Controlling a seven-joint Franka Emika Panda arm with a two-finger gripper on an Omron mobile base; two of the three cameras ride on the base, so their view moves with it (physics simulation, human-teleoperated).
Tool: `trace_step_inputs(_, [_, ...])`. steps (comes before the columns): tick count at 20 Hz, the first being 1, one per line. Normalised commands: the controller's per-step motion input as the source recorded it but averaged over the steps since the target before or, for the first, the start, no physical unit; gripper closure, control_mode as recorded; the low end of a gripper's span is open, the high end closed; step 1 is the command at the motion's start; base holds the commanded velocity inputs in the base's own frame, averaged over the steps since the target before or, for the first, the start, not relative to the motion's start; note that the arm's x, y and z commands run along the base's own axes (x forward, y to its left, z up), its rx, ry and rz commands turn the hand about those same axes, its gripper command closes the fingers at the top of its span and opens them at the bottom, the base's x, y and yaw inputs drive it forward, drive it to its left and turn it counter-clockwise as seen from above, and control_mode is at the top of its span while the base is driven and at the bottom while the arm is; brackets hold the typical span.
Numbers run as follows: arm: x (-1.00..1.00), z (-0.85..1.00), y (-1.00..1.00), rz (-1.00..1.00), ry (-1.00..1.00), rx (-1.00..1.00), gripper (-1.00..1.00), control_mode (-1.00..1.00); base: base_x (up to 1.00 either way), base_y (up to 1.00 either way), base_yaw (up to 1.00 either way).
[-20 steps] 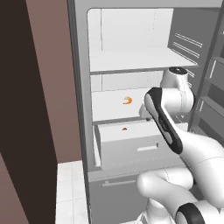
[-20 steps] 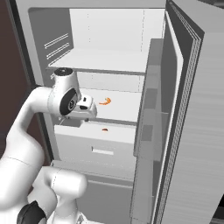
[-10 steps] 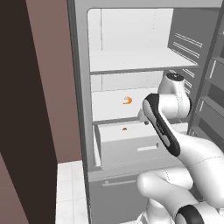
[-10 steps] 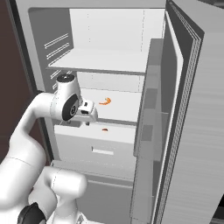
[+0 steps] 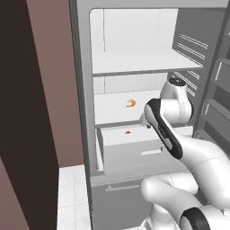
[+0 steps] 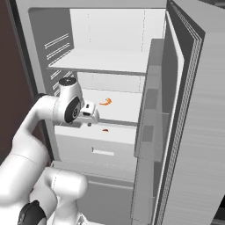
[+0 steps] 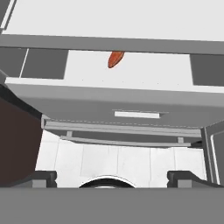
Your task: Fully open the fridge drawer.
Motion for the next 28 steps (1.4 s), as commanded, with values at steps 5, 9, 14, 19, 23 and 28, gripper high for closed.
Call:
trace_step_inputs(5, [0.47, -0.01, 0.0, 0.0, 0.0, 0.0, -1.0, -1.0, 0.0, 0.0, 0.0])
trace_step_inputs(9, [0.43, 0.0, 0.0, 0.0, 0.0, 0.0, -1.0, -1.0, 0.0, 0.0, 0.0])
trace_step_inputs(14, [0.47, -0.01, 0.0, 0.0, 0.0, 0.0, -1.0, -1.0, 0.0, 0.0, 0.0])
trace_step_inputs(19, [0.41, -0.07, 0.0, 0.0, 0.0, 0.0, -1.0, -1.0, 0.0, 0.0, 0.0])
trace_step_inputs(23, [0.36, -0.13, 0.0, 0.0, 0.0, 0.0, -1.0, -1.0, 0.0, 0.0, 0.0])
trace_step_inputs(28, [0.28, -0.17, 0.0, 0.0, 0.0, 0.0, -1.0, -1.0, 0.0, 0.0, 0.0])
